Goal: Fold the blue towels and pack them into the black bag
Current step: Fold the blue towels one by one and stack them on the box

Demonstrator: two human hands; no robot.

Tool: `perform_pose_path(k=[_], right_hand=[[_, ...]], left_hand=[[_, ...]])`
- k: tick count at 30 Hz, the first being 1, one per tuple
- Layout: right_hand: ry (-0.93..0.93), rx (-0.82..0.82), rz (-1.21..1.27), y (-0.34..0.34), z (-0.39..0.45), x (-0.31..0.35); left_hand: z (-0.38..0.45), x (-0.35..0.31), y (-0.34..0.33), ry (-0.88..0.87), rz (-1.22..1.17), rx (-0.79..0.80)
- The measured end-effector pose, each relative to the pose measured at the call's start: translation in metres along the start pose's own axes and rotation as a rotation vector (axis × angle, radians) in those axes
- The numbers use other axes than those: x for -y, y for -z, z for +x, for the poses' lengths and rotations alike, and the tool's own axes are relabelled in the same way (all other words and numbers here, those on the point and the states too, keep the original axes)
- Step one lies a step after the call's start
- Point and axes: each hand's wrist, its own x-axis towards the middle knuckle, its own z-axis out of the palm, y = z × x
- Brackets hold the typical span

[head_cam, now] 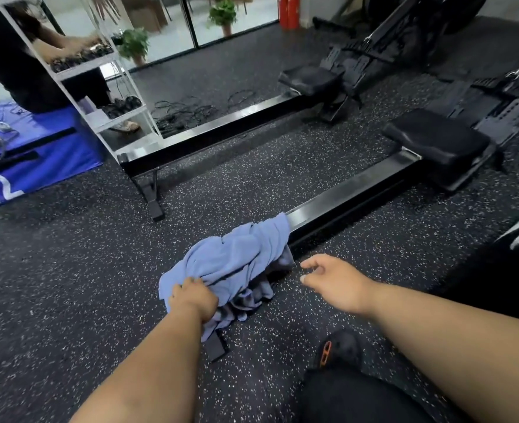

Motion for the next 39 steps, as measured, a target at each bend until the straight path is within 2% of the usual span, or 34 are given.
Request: perform_pose_path(k=[3,8,12,19,23,27,31,34,37,39], right_hand=[[-0.002,-0.014,0.036,0.002,-0.007,0.001],[0.028,-0.075,0.052,0.009,-0.037,0.01],[0.088,-0.149,0.177,0.025,-0.085,0.02],[0.221,-0.45,0.302,0.076,-0.209,0.018],[0.332,-0.525,0.296,0.103,-0.279,-0.001],[0.422,-0.614,0.368,0.116,-0.359,-0.021],[0.423,-0.65,0.49,0.124,-0.422,-0.055],[0.365,-0.638,0.462,0.126,-0.457,-0.078],[0.306,-0.747,0.41,0.131,-0.485,-0.09],[0.291,-0.796,0.417,0.134,-0.498,-0.097]], left_hand=[[-0.022,-0.004,0.011,-0.019,-0.122,-0.055],[-0.091,-0.03,0.057,-0.317,-0.557,-0.214],[-0.181,-0.067,0.114,-0.614,-0.763,-0.255],[-0.382,-0.126,0.187,-0.953,-1.074,-0.013],[-0.462,-0.157,0.195,-1.212,-1.278,0.34],[-0.524,-0.186,0.191,-1.362,-1.373,0.558],[-0.57,-0.207,0.178,-1.429,-1.335,0.687],[-0.597,-0.217,0.167,-1.491,-1.29,0.713],[-0.617,-0.227,0.159,-1.519,-1.25,0.77],[-0.627,-0.234,0.156,-1.515,-1.221,0.753]])
